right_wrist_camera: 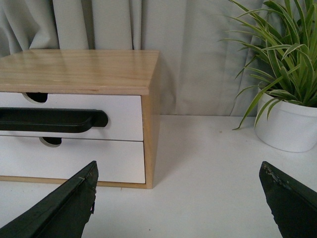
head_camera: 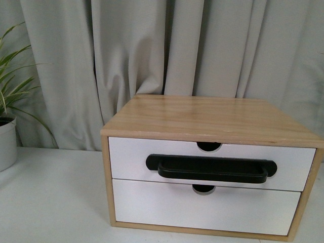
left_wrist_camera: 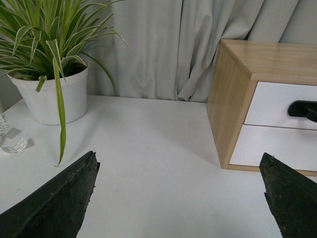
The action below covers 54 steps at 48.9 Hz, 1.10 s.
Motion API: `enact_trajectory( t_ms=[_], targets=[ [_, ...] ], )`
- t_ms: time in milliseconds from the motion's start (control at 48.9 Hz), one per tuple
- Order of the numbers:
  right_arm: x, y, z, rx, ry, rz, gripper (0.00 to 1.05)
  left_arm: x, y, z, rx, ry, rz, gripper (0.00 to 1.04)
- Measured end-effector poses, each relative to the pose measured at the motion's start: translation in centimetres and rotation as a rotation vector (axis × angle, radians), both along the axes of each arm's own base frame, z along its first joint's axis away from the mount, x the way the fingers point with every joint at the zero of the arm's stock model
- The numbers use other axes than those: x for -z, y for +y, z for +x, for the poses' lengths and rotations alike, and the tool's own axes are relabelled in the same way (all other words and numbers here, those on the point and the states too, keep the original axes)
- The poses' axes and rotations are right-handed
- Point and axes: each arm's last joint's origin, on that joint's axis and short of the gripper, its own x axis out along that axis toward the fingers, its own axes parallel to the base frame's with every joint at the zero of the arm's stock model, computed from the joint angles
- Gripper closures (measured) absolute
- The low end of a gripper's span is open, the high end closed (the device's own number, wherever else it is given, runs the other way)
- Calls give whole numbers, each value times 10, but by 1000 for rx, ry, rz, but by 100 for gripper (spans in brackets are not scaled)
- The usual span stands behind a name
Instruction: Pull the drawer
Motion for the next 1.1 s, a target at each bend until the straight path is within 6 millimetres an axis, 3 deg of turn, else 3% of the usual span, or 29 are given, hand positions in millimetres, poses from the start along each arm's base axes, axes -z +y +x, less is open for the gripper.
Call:
enact_trajectory(
  t_ms=[184, 286, 368, 654, 859, 1104],
  targets=[
    [0, 0, 0, -17, 3, 7, 9, 0, 0, 0, 21, 3, 5, 6],
    [6, 2, 3, -226, 92, 129, 9, 3, -8, 3, 287, 56, 60, 6],
    [1, 3, 8, -290, 122, 131, 9, -9, -16, 8, 426, 23, 135, 6],
    [-26, 14, 45, -554, 231, -258, 9, -29, -39, 51, 761, 49, 507, 6],
    [-38, 21, 78, -642, 245, -531, 9, -43, -60, 102, 922, 72, 725, 6],
    [-36, 33, 90, -749, 228, -775, 9, -45, -86, 129, 1141, 85, 886, 6]
  ],
)
